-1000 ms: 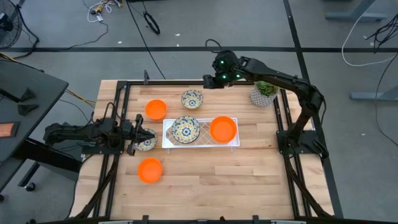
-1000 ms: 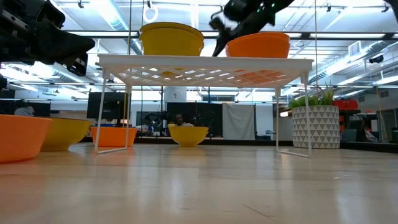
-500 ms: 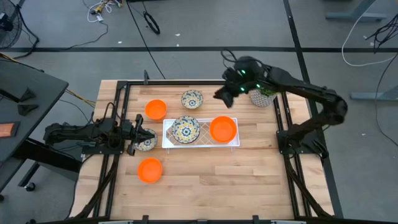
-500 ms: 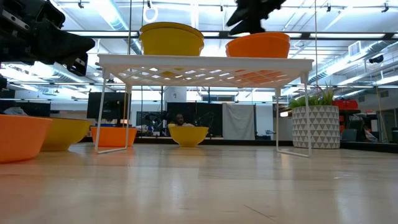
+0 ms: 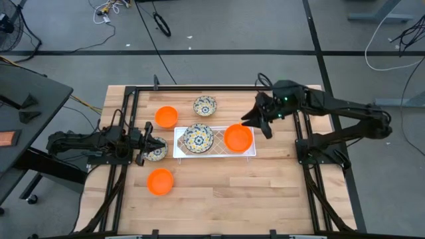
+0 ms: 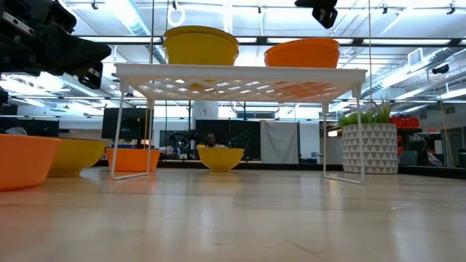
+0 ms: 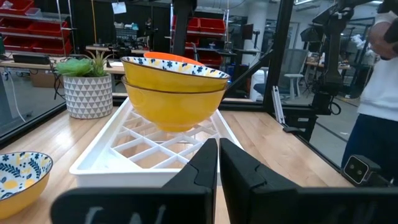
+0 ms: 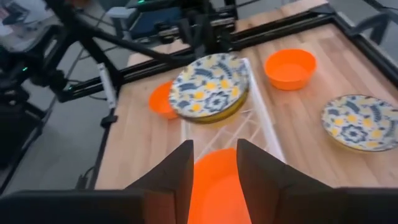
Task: Pick & Place Mini bowls
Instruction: Stack the white patterned bowl on the white patterned bowl on the shelf
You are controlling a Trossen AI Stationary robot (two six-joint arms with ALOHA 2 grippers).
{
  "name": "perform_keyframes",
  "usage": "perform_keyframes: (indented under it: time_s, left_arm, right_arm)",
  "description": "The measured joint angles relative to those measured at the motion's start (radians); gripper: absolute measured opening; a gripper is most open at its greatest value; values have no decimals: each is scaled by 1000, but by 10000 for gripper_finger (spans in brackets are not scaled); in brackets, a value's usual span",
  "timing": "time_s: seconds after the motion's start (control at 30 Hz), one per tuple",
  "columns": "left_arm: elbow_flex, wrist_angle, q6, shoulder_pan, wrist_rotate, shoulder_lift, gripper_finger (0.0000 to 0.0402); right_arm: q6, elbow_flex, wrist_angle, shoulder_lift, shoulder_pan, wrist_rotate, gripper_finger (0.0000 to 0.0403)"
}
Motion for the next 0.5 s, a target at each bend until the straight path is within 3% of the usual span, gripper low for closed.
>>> perform_keyframes:
  time_s: [0.27,0.5]
  left_arm:
    - [0,0,0,0,0,0,23]
    - [0,0,0,0,-1,0,23]
  right_arm:
    - [39,-73,-3,-43,57,23,109]
    - [-25,-164,-3,-155,60,24,75]
